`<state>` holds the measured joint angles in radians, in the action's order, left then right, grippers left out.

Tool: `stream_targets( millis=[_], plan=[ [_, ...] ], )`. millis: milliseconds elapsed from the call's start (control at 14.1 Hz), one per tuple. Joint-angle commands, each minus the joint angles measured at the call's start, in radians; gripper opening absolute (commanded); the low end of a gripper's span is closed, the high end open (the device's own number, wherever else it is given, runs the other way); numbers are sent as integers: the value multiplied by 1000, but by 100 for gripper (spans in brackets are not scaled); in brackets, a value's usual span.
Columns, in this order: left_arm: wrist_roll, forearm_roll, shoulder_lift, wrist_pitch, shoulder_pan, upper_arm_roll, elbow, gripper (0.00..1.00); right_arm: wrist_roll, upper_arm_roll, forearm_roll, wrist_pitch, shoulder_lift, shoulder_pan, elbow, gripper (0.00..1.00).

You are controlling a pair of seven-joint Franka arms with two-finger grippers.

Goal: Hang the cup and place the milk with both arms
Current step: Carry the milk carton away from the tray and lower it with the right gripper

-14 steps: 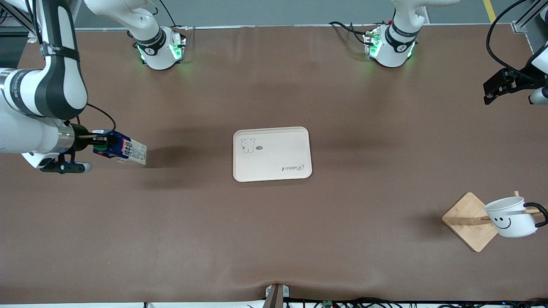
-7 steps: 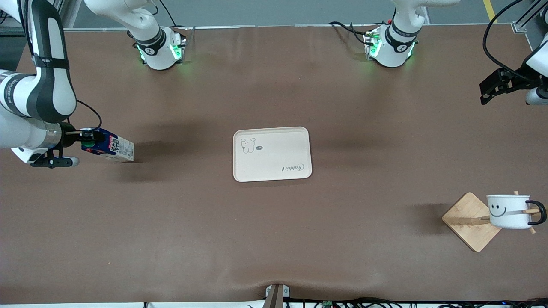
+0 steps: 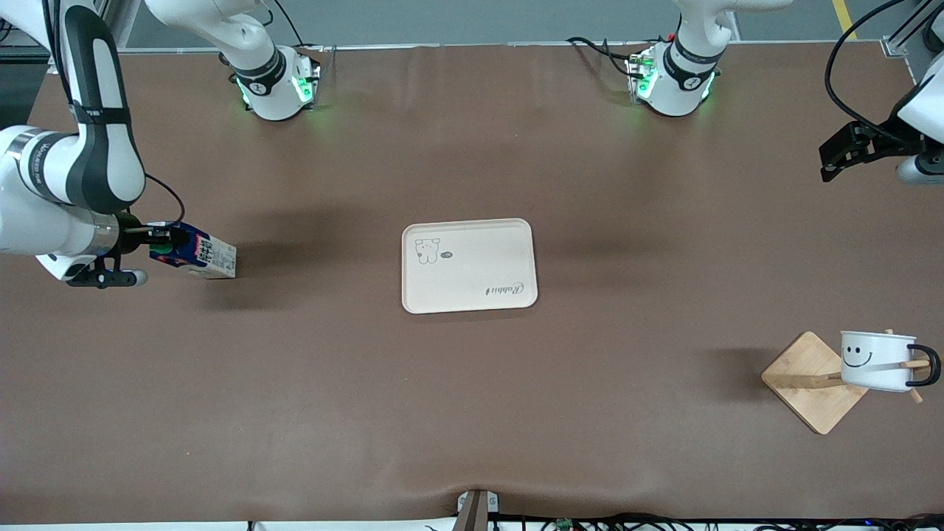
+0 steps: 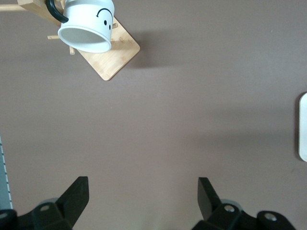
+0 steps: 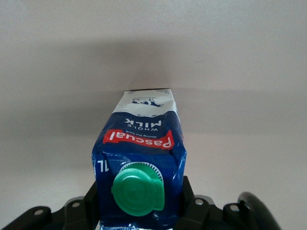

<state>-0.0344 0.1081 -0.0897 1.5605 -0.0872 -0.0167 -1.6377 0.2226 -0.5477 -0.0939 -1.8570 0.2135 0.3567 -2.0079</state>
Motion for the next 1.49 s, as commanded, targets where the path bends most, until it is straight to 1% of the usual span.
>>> stream_targets(
  millis=[0,142,213,284,355,497,711,782,924,1066,1137,1208,1350,1421],
  plan=[
    [-38,-62,-22,-2,4,7,-21,100,-20,5,5,-11,-14,-7,-20,0],
    [-39,-91,-22,-2,6,7,-22,100,-20,3,5,-16,-3,-10,-19,1],
    [-39,-91,-22,-2,6,9,-22,100,-20,5,5,-16,0,-15,-17,40],
    [-39,-91,-24,-2,6,7,-24,100,-22,5,-1,-13,7,-16,-14,96],
    [-39,-91,-24,-2,6,7,-24,100,-20,5,-7,-10,13,-16,-5,100],
    [-42,-91,-24,-2,6,7,-24,100,-20,5,-7,-5,14,-16,15,100],
    [-44,-91,-22,-2,7,7,-22,100,-19,5,-9,28,17,-16,75,100],
    [-59,-90,-22,-2,6,7,-19,100,-16,6,-13,33,18,-15,99,100],
    [-91,-81,-16,9,-2,7,-16,100,-14,12,-24,80,20,-9,194,100],
    [-88,-79,-13,4,-2,9,-19,100,-3,14,-103,88,18,-5,247,100],
    [-87,-79,-15,3,-3,9,-17,100,0,15,-124,103,20,-4,297,100],
    [-81,-76,-13,3,-3,7,-14,100,0,23,-122,157,27,13,358,100],
    [-73,-61,-5,4,-3,9,-4,100,0,35,-116,302,55,16,551,100],
    [-73,-61,2,4,-3,9,-4,100,-2,35,-118,359,59,13,622,100]
  ],
)
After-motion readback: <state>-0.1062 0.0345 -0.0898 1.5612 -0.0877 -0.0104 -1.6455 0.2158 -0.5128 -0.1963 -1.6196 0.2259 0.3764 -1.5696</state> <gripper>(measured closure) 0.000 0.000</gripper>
